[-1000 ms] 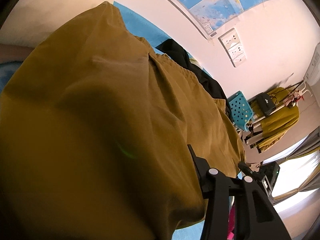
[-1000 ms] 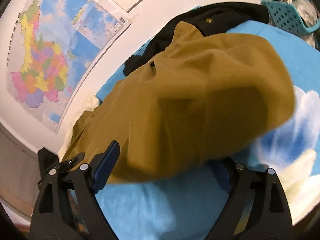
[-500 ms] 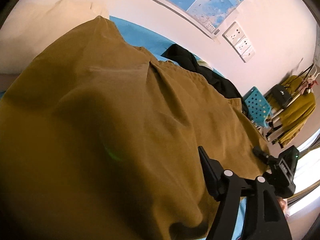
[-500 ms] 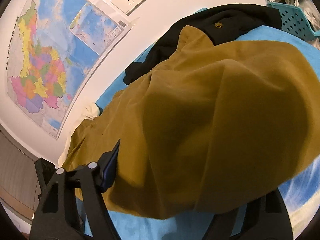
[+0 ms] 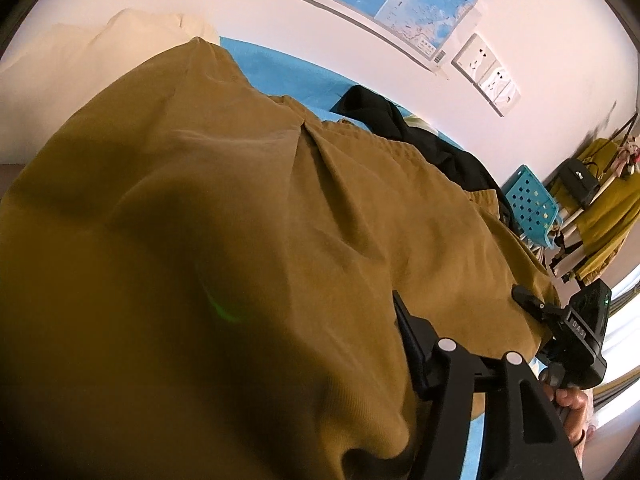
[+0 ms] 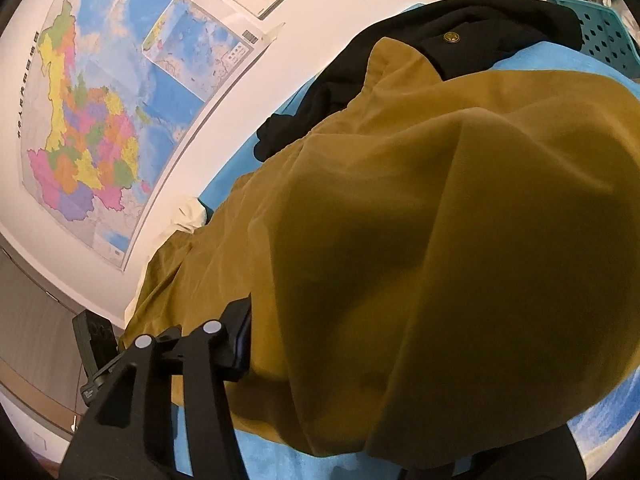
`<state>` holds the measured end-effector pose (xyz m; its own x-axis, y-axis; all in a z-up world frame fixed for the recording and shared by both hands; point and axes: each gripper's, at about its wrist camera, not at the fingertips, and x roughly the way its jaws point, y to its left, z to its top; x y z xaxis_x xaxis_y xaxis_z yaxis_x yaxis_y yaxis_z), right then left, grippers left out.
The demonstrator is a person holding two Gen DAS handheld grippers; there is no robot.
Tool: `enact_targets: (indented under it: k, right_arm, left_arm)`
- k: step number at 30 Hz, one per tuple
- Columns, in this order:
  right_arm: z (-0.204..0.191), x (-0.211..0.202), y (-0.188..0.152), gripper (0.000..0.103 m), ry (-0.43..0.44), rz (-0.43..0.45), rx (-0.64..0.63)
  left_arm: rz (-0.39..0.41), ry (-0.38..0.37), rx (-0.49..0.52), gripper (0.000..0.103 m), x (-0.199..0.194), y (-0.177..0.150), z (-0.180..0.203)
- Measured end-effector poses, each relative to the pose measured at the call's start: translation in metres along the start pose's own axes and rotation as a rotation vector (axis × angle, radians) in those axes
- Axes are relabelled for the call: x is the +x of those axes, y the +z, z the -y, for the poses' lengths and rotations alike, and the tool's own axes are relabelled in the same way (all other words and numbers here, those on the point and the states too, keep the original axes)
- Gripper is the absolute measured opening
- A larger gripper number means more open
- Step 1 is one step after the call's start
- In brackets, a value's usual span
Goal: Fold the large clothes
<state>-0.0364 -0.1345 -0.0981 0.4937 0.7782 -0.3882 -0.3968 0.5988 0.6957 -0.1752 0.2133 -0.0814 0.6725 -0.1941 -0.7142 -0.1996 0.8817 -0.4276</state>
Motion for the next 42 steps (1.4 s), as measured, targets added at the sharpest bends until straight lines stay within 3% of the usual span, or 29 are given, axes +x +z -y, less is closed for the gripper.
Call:
enact_targets:
  k: [1, 3, 5, 8, 10, 12, 14, 20, 31, 38, 42]
  right_arm:
    - [-0.001, -0.001, 0.0, 0.04, 0.006, 0.004, -0.009]
    - [-0.005, -0.007, 0.002, 0.032, 0.032, 0.022, -0.026]
    - [-0.008, -0.01, 0.002, 0.032, 0.042, 0.03, -0.028]
    - [-0.001, -0.003, 0.004, 0.039, 0.041, -0.022, 0.01]
    - [0.003, 0.005, 0.003, 0.047, 0.043, -0.052, 0.025]
    - [0.001, 0.008, 0.004, 0.048, 0.048, -0.05, 0.009]
    - [0.0, 0.011, 0.006, 0.047, 0.06, -0.048, 0.008]
    - [-0.027, -0.005, 0.017, 0.023, 0.084, -0.005, -0.091]
    - [-0.115, -0.06, 0.054, 0.017, 0.158, 0.15, -0.328]
    - [-0.147, -0.066, 0.07, 0.017, 0.216, 0.185, -0.381]
    - [-0.169, -0.058, 0.08, 0.017, 0.254, 0.191, -0.413]
  left_arm:
    - [0.003, 0.002, 0.002, 0.055, -0.001, 0.0, 0.0]
    - [0.011, 0.005, 0.017, 0.041, -0.007, 0.0, 0.003]
    - [0.014, -0.001, 0.025, 0.037, -0.015, 0.001, 0.007]
    - [0.002, -0.01, 0.033, 0.042, -0.015, 0.005, 0.005]
    - [-0.044, -0.028, -0.036, 0.049, -0.003, 0.007, -0.007]
    - [-0.026, -0.045, -0.051, 0.056, 0.001, 0.006, -0.011]
    - [-0.022, -0.046, -0.039, 0.055, 0.002, 0.007, -0.009]
    - [-0.018, -0.041, 0.006, 0.029, -0.011, 0.012, 0.002]
    - [0.134, -0.109, 0.133, 0.026, -0.09, 0.05, 0.036]
    - [0.209, -0.105, 0.172, 0.026, -0.129, 0.072, 0.042]
    - [0.263, -0.065, 0.191, 0.026, -0.155, 0.086, 0.042]
